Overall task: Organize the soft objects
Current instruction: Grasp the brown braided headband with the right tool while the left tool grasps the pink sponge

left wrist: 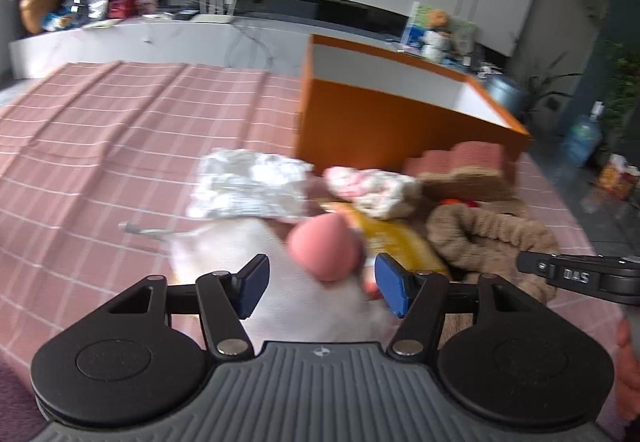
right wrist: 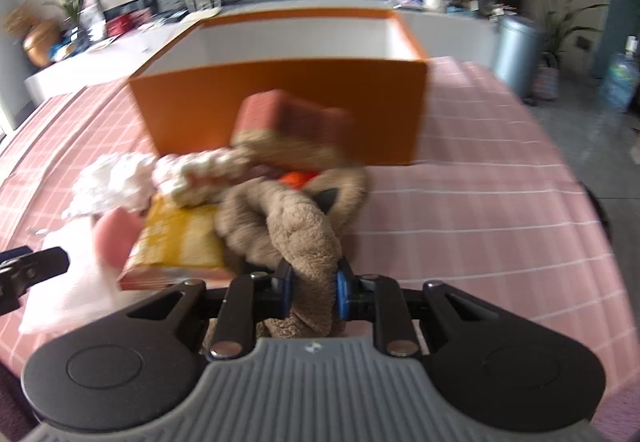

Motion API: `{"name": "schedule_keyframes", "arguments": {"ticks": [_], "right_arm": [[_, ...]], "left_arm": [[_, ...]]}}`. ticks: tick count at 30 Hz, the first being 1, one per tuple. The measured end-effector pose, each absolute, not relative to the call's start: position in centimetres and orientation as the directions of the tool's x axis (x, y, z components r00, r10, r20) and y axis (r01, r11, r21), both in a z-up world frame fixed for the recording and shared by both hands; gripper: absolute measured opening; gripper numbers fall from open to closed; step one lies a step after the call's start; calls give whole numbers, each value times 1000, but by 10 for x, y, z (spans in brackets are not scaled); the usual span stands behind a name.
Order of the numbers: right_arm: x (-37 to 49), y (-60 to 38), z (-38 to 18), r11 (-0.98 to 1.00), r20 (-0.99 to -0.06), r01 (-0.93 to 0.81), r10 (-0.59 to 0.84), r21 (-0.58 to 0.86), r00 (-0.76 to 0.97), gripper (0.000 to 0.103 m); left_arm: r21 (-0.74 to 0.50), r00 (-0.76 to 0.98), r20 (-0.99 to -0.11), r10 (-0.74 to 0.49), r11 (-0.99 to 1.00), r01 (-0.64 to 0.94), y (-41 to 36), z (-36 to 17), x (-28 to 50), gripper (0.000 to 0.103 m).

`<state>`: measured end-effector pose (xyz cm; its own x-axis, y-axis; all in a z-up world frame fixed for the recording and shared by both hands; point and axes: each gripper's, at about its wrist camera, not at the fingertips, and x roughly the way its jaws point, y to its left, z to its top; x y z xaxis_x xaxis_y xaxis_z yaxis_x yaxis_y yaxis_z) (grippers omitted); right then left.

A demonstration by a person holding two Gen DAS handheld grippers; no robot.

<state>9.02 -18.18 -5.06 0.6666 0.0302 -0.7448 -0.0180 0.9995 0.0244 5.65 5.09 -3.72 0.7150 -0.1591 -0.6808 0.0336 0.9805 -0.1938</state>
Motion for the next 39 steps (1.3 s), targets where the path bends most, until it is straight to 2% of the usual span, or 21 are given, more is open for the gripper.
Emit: {"name": "schedule_keyframes", "arguments": {"ticks": [3, 7, 9, 10, 11, 12, 13, 14, 17, 22, 24, 26, 27, 28, 29, 32, 39], "right_arm": [[84, -202, -49, 999, -739, 36, -36, -16, 673, 18], [81, -230, -59, 994, -770, 105, -90, -30, 632, 18], [82, -241, -66, 993, -799, 119, -64, 9, 598, 26], [81, -245, -66, 991, -802, 129, -52, 32, 595, 35], [80, -247, -65, 990, -796, 128, -32, 58, 604, 51], [79, -247, -63, 989, -787, 119, -7, 84, 617, 59], [79, -246, -62, 989, -780, 103, 17, 104, 626, 77], [80, -244, -61, 989, -778, 88, 36, 117, 628, 90], [91, -235, -69, 993, -802, 67, 38, 97, 596, 97], [117, -225, -84, 990, -848, 85, 52, 113, 528, 96], [125, -215, -88, 998, -857, 55, 9, 43, 515, 83], [128, -212, -90, 999, -852, 42, -25, -3, 523, 52], [129, -212, -88, 999, -848, 35, -26, -9, 529, 44], [130, -215, -86, 999, -845, 33, -22, -5, 535, 31], [132, -218, -83, 999, -842, 37, -17, 4, 540, 27], [139, -229, -70, 999, -819, 42, -29, -6, 573, 24], [160, -229, -43, 1000, -794, -19, 6, -7, 608, 24]], "left_arm": [[-193, 704, -678, -212, 975, 108, 35, -35, 54, 63], [-227, 648, -695, -313, 950, 215, 13, -38, 56, 60], [-242, 607, -710, -356, 934, 264, -1, -43, 59, 54], [-242, 589, -720, -366, 929, 281, -8, -45, 61, 51], [-229, 579, -729, -364, 928, 295, -15, -48, 62, 49], [-214, 574, -736, -359, 928, 306, -21, -50, 63, 48], [-202, 569, -743, -354, 928, 314, -26, -51, 64, 48], [-192, 565, -748, -347, 929, 316, -29, -52, 66, 48], [-162, 578, -749, -324, 935, 315, -34, -48, 70, 48], [-140, 598, -742, -302, 943, 302, -36, -42, 81, 50], [-132, 604, -740, -296, 944, 301, -38, -41, 84, 50], [-118, 615, -733, -290, 945, 305, -40, -40, 88, 53], [-110, 623, -726, -291, 943, 313, -41, -39, 90, 58], [-99, 630, -720, -292, 941, 323, -42, -38, 93, 63], [-85, 639, -711, -293, 938, 335, -44, -36, 95, 65], [3, 681, -669, -298, 915, 403, -52, -34, 106, 78], [386, 769, -580, -270, 740, 551, -79, -43, 131, 82]]}}
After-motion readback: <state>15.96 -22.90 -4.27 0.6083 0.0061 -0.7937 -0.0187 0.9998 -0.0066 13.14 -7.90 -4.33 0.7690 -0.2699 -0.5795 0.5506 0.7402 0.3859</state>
